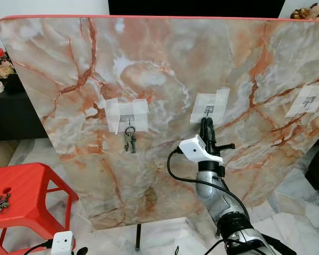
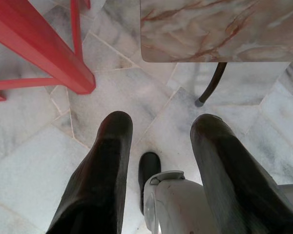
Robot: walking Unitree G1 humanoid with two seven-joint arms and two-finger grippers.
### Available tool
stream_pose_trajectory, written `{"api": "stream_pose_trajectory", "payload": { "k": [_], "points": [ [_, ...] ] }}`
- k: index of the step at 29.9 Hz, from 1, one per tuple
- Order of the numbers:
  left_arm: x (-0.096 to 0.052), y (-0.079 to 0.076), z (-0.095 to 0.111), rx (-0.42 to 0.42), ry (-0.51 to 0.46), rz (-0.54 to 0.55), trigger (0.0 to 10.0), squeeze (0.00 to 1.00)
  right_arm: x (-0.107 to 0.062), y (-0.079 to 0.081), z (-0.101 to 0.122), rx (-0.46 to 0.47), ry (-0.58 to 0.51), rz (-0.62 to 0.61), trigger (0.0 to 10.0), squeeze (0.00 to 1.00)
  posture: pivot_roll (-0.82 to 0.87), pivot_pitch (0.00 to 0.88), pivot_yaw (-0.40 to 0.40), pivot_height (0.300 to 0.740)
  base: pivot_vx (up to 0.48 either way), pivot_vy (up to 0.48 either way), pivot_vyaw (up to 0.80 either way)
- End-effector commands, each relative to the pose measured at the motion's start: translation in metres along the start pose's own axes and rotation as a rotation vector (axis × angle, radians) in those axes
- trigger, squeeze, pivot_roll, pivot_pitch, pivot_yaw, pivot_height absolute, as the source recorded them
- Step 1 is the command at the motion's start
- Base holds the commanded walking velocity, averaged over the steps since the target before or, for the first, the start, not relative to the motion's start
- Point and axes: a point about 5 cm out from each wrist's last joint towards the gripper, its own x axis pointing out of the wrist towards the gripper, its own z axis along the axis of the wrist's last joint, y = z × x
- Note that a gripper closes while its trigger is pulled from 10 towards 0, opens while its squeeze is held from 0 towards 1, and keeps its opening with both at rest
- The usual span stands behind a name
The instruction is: Hang keys on a hook
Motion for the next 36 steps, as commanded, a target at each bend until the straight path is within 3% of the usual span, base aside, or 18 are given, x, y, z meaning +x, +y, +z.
{"api": "stream_pose_trajectory", "payload": {
  "k": [1,28,29,30,31,32,36],
  "points": [
    [-0.0009,-0.0013,-0.004,0.008,0.017,-0.002,10.0,0.0,0.0019,-0.001,0.0032,0.003,-0.021,-0.001,10.0,0.0,0.04,0.0,-0.072,0.74,0.0,0.0,0.0],
    [-0.0019,-0.0026,-0.0077,0.023,0.032,-0.011,10.0,0.0,0.0001,0.0022,-0.0036,-0.009,0.029,0.028,10.0,0.0,0.04,0.0,-0.073,0.74,0.0,0.0,0.0],
    [-0.002,-0.0026,-0.0079,0.023,0.032,-0.011,10.0,0.0,0.0003,0.0021,-0.0033,-0.003,0.026,0.029,10.0,0.05,0.04,0.0,-0.073,0.74,0.0,0.0,0.0],
    [-0.0021,-0.0024,-0.0082,0.022,0.033,-0.01,10.0,0.0,0.0003,0.0021,-0.0029,-0.001,0.021,0.029,10.0,0.74,0.04,0.0,-0.073,0.74,0.0,0.0,0.0],
    [-0.0021,-0.0024,-0.0082,0.022,0.033,-0.01,10.0,0.0,0.0003,0.0021,-0.0028,0.0,0.021,0.029,10.0,0.74,0.04,0.0,-0.073,0.74,0.0,0.0,0.0],
    [-0.0021,-0.0024,-0.0083,0.022,0.033,-0.01,10.0,0.0,0.0002,0.0021,-0.0022,0.006,0.016,0.029,10.0,1.0,0.04,0.0,-0.073,0.74,0.0,0.0,0.0],
    [-0.002,-0.0017,-0.0079,0.022,0.033,-0.01,10.0,0.0,-0.0003,0.002,-0.0009,0.011,0.007,0.023,10.0,1.0,0.04,0.0,-0.074,0.74,0.0,0.0,0.0]
  ]
}}
